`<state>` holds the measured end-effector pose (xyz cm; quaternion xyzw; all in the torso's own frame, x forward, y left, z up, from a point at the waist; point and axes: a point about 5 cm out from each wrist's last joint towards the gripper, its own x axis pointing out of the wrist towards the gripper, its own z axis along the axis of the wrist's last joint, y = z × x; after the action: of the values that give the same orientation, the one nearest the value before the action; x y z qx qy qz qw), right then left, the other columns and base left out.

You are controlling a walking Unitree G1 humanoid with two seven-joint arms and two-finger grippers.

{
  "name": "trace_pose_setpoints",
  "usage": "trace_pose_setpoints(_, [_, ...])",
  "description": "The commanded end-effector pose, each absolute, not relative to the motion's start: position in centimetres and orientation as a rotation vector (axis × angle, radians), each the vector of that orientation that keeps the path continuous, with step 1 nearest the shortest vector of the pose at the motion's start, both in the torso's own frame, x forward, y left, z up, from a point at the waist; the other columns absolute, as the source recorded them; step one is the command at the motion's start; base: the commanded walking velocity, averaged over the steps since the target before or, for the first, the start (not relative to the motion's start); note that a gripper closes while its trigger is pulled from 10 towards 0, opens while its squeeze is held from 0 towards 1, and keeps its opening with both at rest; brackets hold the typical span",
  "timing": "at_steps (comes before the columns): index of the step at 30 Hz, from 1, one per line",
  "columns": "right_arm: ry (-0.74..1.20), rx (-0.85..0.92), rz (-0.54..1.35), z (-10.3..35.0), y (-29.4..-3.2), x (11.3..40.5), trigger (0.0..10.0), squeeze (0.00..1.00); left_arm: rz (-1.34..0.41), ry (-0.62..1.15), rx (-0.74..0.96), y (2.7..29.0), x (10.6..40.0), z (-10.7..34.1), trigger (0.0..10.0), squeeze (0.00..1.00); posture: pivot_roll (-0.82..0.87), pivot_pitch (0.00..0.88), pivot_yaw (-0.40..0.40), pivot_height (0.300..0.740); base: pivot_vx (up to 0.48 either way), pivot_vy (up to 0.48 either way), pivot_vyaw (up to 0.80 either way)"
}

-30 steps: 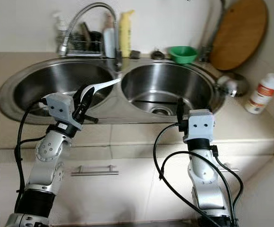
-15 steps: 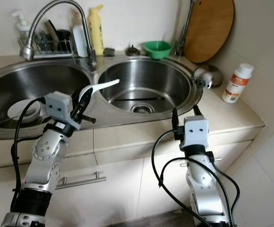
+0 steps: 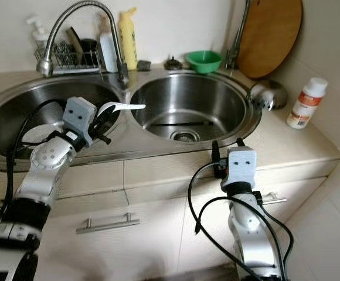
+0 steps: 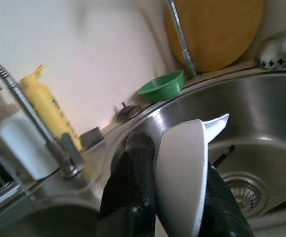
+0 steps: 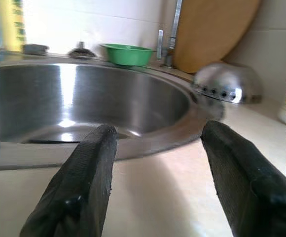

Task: Kitchen organization

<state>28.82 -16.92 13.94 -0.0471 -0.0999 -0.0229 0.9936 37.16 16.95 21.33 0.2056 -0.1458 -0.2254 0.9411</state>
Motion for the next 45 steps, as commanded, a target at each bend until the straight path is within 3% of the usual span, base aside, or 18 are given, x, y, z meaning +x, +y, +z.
trace_pose_setpoints(1, [-0.177, -0.075, -0.068, 13.7, -17.2, 28.8, 10.0, 1.00, -0.485, -0.284, 0.461, 16.9, 37.4, 21.3, 10.0, 0.00, -0.01, 0.000, 0.007, 0.740, 0.000, 0.000, 0.00])
trace_pose_setpoints(16, [-0.152, -0.117, -0.112, 13.2, -17.8, 28.5, 10.0, 1.00, -0.560, -0.284, 0.490, 16.3, 38.9, 22.5, 10.0, 0.00, -0.03, 0.000, 0.020, 0.740, 0.000, 0.000, -0.27])
trace_pose_setpoints(18, [-0.134, -0.107, -0.104, 13.0, -17.7, 28.5, 10.0, 0.98, -0.558, -0.289, 0.487, 16.4, 38.9, 22.6, 10.0, 0.00, -0.03, 0.000, 0.020, 0.740, 0.000, 0.000, 0.00])
trace_pose_setpoints(19, [-0.135, -0.089, -0.098, 13.0, -17.6, 28.6, 10.0, 0.85, -0.552, -0.294, 0.467, 16.5, 38.9, 22.7, 10.0, 0.00, -0.03, 0.000, 0.021, 0.740, 0.000, 0.000, -0.80])
trace_pose_setpoints(22, [-0.160, -0.107, -0.082, 13.4, -17.2, 28.6, 10.0, 0.81, -0.562, -0.329, 0.401, 16.3, 38.7, 23.0, 10.0, 0.00, -0.03, 0.000, 0.019, 0.740, 0.000, 0.000, -0.80])
trace_pose_setpoints(28, [-0.186, -0.107, -0.062, 13.8, -16.8, 28.5, 10.0, 0.82, -0.530, -0.372, 0.375, 16.6, 38.2, 23.0, 10.0, 0.00, -0.02, 0.000, 0.011, 0.740, 0.000, 0.380, -0.13])
trace_pose_setpoints(42, [-0.215, -0.174, -0.035, 14.1, -16.5, 28.5, 10.0, 0.79, -0.503, -0.386, 0.374, 17.2, 37.3, 22.3, 10.0, 0.00, -0.01, 0.000, -0.002, 0.740, 0.000, 0.000, -0.23])
trace_pose_setpoints(43, [-0.203, -0.146, -0.034, 13.9, -16.5, 28.5, 10.0, 0.78, -0.503, -0.382, 0.373, 17.2, 37.3, 22.2, 10.0, 0.00, -0.01, 0.000, -0.001, 0.740, 0.000, 0.000, -0.80])
trace_pose_setpoints(44, [-0.197, -0.138, -0.038, 13.8, -16.5, 28.5, 10.0, 0.64, -0.503, -0.380, 0.371, 17.2, 37.3, 22.2, 10.0, 0.00, -0.01, 0.000, -0.001, 0.740, 0.000, 0.000, -0.80])
trace_pose_setpoints(45, [-0.189, -0.131, -0.047, 13.8, -16.6, 28.5, 10.0, 0.61, -0.504, -0.363, 0.355, 17.3, 37.3, 22.1, 10.0, 0.00, -0.01, 0.000, -0.001, 0.740, 0.000, 0.000, -0.80])
